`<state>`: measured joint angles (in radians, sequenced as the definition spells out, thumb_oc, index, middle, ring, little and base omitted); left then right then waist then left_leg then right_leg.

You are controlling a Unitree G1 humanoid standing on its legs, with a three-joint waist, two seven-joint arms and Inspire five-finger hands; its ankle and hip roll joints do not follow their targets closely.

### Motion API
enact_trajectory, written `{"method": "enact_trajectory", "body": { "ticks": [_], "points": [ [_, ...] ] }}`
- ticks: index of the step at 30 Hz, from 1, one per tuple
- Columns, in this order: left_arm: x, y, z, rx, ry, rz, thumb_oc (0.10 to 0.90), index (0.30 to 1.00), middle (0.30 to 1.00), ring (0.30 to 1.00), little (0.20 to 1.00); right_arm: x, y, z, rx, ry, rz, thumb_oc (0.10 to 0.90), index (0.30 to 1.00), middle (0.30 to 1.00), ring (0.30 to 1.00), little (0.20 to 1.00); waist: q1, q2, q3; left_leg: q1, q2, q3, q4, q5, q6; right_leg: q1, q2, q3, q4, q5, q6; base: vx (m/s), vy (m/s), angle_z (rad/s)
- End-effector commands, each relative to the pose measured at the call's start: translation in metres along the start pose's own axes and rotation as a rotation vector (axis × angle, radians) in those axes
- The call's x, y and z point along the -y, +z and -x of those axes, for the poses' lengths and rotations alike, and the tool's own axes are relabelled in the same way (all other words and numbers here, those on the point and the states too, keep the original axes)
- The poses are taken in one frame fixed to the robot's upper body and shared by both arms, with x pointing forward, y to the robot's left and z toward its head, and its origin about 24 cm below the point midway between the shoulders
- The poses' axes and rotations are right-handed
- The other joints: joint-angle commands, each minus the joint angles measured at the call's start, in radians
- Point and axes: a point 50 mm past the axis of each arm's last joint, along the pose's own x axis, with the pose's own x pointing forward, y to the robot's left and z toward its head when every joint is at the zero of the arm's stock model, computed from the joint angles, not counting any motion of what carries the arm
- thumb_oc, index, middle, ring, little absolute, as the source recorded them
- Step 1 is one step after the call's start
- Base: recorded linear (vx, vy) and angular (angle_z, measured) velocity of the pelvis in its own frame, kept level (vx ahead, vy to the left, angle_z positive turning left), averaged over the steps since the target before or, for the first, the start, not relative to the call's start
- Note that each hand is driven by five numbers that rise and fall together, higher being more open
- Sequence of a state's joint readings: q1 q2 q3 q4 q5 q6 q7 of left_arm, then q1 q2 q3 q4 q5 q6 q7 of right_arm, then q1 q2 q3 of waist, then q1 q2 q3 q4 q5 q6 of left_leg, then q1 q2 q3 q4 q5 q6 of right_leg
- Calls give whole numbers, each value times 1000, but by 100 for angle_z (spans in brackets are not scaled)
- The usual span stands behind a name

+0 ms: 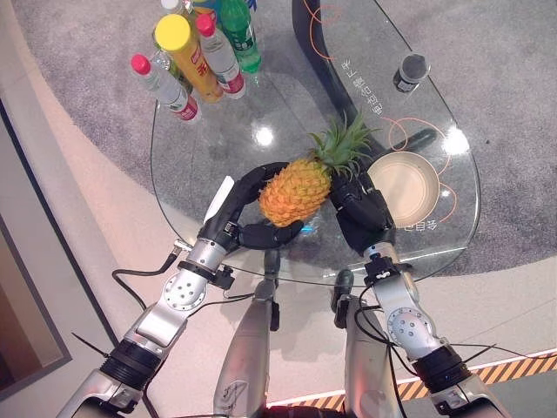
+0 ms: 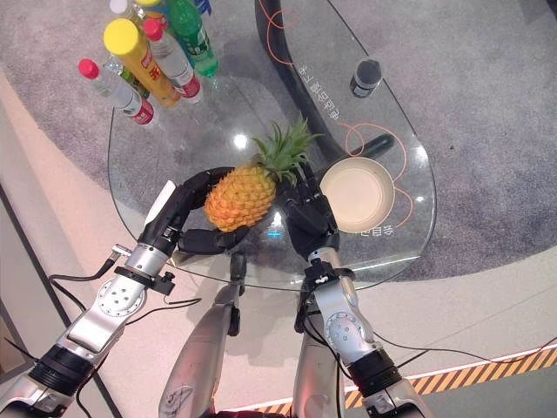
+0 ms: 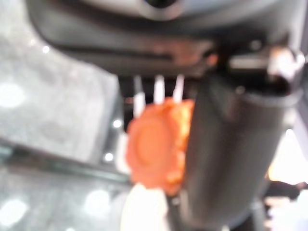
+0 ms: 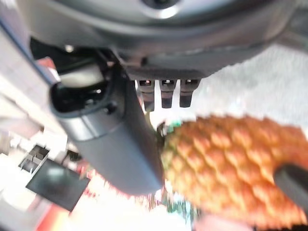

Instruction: Pick up the fruit to the plate

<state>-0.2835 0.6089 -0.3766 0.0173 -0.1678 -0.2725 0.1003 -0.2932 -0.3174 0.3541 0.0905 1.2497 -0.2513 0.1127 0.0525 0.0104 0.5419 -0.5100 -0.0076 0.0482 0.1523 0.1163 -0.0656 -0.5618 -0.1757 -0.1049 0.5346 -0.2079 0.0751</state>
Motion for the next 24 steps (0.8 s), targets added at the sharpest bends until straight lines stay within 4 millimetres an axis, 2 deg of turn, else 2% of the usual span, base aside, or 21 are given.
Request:
{"method": "enact_trajectory", "body": {
  "ticks": [1,4,12,24],
  "points": [
    [6,77,-9,433,-90,50,100,300,300,300,200,-59,25,-23,145,418,-32,800,900,900,900,900,-11,-4,-22,-25,-76,-6,241,-190,48,64,13,-20,-272,254,27,0,0,0],
    [4,72,-9,409,-78,90,100,300,300,300,200,-68,35,-22,196,550,-30,800,900,900,900,900,-14,-2,-22,-37,-78,-8,245,-191,48,51,18,-18,-270,253,28,0,0,0],
    [2,68,-9,393,-56,123,100,300,300,300,200,-71,35,-18,179,649,-3,800,900,900,900,900,-16,-1,-22,-42,-79,-7,238,-187,44,45,22,-21,-276,257,27,0,0,0],
    [2,60,-8,368,-28,164,100,300,300,300,200,-72,45,-11,309,740,-186,800,900,900,900,900,-23,-1,-22,-32,-71,-1,225,-183,39,51,25,-33,-281,256,27,0,0,0]
  ]
}}
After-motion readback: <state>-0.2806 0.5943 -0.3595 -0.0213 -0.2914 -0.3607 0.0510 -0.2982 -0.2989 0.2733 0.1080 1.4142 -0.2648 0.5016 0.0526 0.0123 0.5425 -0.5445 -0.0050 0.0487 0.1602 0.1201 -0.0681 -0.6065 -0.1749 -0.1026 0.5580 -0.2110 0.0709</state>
